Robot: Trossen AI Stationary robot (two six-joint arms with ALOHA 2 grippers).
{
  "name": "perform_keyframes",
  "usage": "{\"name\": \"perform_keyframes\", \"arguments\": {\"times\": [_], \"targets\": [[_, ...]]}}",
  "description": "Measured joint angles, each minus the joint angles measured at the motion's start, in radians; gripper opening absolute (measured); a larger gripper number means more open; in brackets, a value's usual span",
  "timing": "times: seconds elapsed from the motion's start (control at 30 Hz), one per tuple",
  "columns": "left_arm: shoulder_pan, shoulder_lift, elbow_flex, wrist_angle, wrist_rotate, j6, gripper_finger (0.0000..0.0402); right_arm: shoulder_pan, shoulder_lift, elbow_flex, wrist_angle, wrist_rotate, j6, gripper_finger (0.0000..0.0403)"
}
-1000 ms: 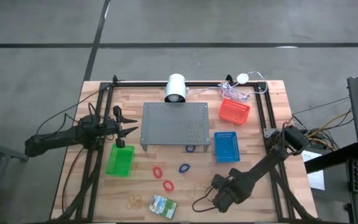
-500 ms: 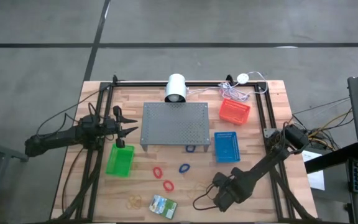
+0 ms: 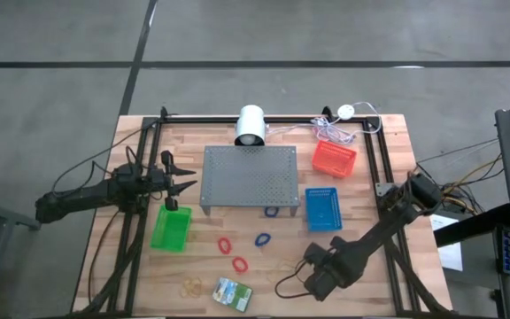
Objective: Pick & Place Office Desk Supplies
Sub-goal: Put the yellow rubber band into the orange bin
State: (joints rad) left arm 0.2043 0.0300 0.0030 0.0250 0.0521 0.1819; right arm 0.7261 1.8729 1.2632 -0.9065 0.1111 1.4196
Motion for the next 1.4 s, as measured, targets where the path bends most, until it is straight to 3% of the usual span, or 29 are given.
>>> {"name": "perform_keyframes", "arguments": {"times": [0.3, 0.63, 1.4], "targets": [[0.0, 0.0, 0.0, 0.0, 0.0, 0.0, 0.0134, 0.003, -0.085, 0.021, -0.074, 0.073, 0.046, 0.0008], [0.0, 0.0, 0.0, 0.0, 0.0, 0.0, 0.0134, 0.003, -0.199, 0.021, -0.108, 0.136, -0.03, 0.0008], [0.0, 0.0, 0.0, 0.0, 0.0, 0.0, 0.0134, 0.009, -0.479, 0.021, -0.373, 0.457, -0.084, 0.0008]]}}
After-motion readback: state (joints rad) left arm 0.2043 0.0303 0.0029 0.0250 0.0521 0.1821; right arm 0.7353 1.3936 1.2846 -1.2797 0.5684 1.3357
